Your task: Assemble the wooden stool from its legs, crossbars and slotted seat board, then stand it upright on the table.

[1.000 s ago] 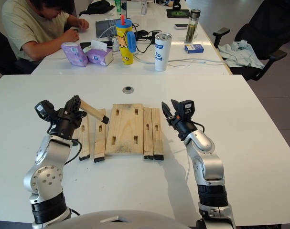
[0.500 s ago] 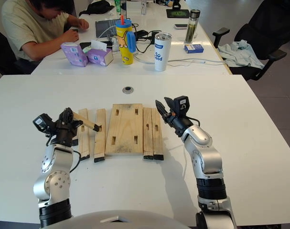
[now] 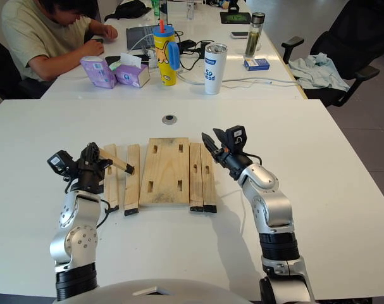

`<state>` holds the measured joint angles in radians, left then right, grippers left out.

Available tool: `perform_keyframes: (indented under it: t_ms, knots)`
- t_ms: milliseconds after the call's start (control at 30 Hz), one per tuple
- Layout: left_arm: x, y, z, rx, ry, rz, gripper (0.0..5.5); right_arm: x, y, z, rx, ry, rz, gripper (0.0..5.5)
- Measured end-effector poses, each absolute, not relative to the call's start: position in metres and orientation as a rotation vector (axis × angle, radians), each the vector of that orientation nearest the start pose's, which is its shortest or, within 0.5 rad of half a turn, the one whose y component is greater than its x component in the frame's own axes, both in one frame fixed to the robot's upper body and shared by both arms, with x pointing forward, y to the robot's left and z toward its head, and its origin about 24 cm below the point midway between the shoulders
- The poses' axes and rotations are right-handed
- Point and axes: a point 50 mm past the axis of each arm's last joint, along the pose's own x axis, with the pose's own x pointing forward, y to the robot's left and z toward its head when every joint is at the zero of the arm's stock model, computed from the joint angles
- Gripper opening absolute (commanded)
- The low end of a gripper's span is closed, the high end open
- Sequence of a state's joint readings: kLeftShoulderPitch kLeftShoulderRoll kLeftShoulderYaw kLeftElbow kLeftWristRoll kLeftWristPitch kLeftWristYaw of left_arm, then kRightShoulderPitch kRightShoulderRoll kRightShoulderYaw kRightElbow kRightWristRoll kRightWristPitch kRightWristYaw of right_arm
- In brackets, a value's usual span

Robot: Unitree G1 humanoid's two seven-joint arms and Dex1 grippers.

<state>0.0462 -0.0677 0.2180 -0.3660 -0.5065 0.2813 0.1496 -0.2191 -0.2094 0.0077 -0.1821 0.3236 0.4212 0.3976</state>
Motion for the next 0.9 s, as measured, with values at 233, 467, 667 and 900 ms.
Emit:
perform_keyframes:
  t_ms: [233, 467, 667, 900]
  knots:
    - [0.237, 0.187, 0.081, -0.507, -0.037, 0.245, 0.44, 0.282, -0.137, 0.108, 0.089, 0.017, 0.556, 2.01]
    - [0.251, 0.174, 0.087, -0.274, -0.011, 0.219, 0.44, 0.282, -0.134, 0.108, 0.086, 0.024, 0.567, 2.01]
    - [0.255, 0.158, 0.085, -0.075, 0.004, 0.158, 0.44, 0.281, -0.129, 0.107, 0.086, 0.026, 0.582, 2.01]
    - [0.242, 0.154, 0.076, 0.030, -0.043, 0.068, 0.44, 0.277, -0.129, 0.105, 0.087, 0.030, 0.574, 2.01]
